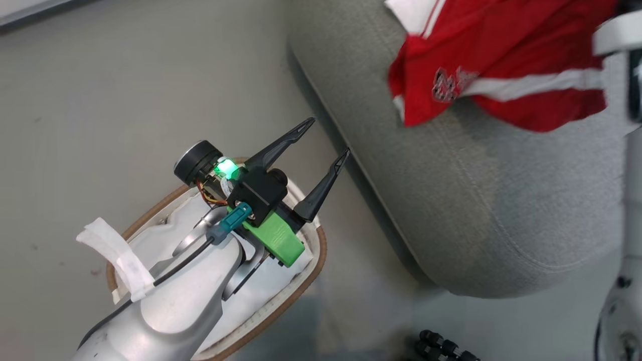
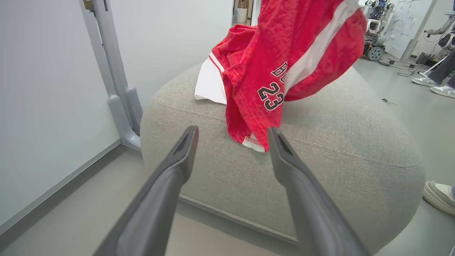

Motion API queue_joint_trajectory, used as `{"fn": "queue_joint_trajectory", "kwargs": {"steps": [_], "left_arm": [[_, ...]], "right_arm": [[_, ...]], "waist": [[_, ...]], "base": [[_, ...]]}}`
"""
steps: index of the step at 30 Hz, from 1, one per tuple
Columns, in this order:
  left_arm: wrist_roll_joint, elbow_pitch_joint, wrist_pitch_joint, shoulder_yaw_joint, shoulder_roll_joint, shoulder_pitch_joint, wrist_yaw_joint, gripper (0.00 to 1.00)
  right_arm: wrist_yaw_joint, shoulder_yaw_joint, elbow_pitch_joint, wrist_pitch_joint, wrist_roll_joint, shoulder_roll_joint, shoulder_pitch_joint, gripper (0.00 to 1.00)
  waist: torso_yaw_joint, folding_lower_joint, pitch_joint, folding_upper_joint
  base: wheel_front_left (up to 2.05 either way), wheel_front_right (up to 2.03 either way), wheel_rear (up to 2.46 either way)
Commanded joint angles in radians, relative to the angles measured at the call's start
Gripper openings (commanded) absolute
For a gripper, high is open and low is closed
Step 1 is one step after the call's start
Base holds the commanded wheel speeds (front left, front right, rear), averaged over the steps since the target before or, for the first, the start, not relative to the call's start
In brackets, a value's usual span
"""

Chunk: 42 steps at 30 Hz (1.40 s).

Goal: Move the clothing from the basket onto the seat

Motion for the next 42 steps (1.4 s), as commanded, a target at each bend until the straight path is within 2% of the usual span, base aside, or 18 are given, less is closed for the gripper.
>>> {"fn": "queue_joint_trajectory", "kwargs": {"steps": [1, 7, 13, 20, 26, 28, 29, 30, 31, 42], "left_arm": [[0.004, -0.006, -0.004, 0.0, 0.001, -0.019, 0.0, 1.0], [0.016, -0.029, -0.007, 0.001, -0.004, -0.036, 0.011, 1.0], [0.026, -0.059, -0.009, 0.005, 0.002, -0.046, 0.022, 1.0], [0.032, -0.078, -0.009, 0.008, 0.019, -0.05, 0.035, 1.0], [0.031, -0.084, 0.007, 0.01, 0.036, -0.055, 0.043, 1.0], [0.03, -0.087, 0.01, 0.009, 0.041, -0.056, 0.043, 1.0], [0.028, -0.087, 0.011, 0.009, 0.043, -0.056, 0.043, 1.0], [0.026, -0.086, 0.012, 0.01, 0.044, -0.055, 0.045, 1.0], [0.024, -0.086, 0.012, 0.009, 0.045, -0.054, 0.045, 1.0], [-0.02, -0.049, -0.004, 0.03, 0.028, -0.025, 0.05, 1.0]], "right_arm": [[-0.002, -0.018, 0.01, -0.005, -0.015, -0.035, -0.039, 0.0], [-0.002, -0.12, 0.056, -0.002, -0.054, -0.196, -0.16, 0.0], [-0.002, -0.206, 0.1, 0.023, -0.067, -0.281, -0.14, 0.0], [-0.002, -0.31, 0.221, 0.014, -0.111, -0.241, -0.045, 0.0], [-0.002, -0.33, 0.284, -0.002, -0.151, -0.183, -0.007, 0.02], [-0.002, -0.333, 0.294, -0.003, -0.155, -0.169, -0.001, 0.25], [-0.002, -0.329, 0.292, -0.004, -0.153, -0.164, 0.0, 0.47], [-0.002, -0.322, 0.284, -0.004, -0.15, -0.157, 0.002, 0.91], [-0.002, -0.317, 0.268, -0.004, -0.142, -0.149, 0.006, 1.0], [-0.002, -0.21, 0.191, -0.005, -0.058, -0.142, 0.139, 1.0]], "waist": [[0.078, -0.0002, 0.062, 0.0046], [0.173, -0.0002, 0.114, 0.0046], [0.235, -0.0002, 0.162, 0.0046], [0.263, -0.0002, 0.204, 0.0046], [0.25, -0.0002, 0.215, 0.0046], [0.241, -0.0002, 0.214, 0.0046], [0.236, -0.0002, 0.212, 0.0046], [0.231, -0.0002, 0.209, 0.0046], [0.225, -0.0002, 0.205, 0.0046], [0.172, -0.0002, 0.101, 0.0046]], "base": [[0.0, 0.0, 0.0], [0.0, 0.0, 0.0], [0.0, 0.0, 0.0], [0.0, 0.0, 0.0], [0.0, 0.0, 0.0], [0.0, 0.0, 0.0], [0.0, 0.0, 0.0], [0.0, 0.0, 0.0], [0.0, 0.0, 0.0], [0.0, 0.0, 0.0]]}}
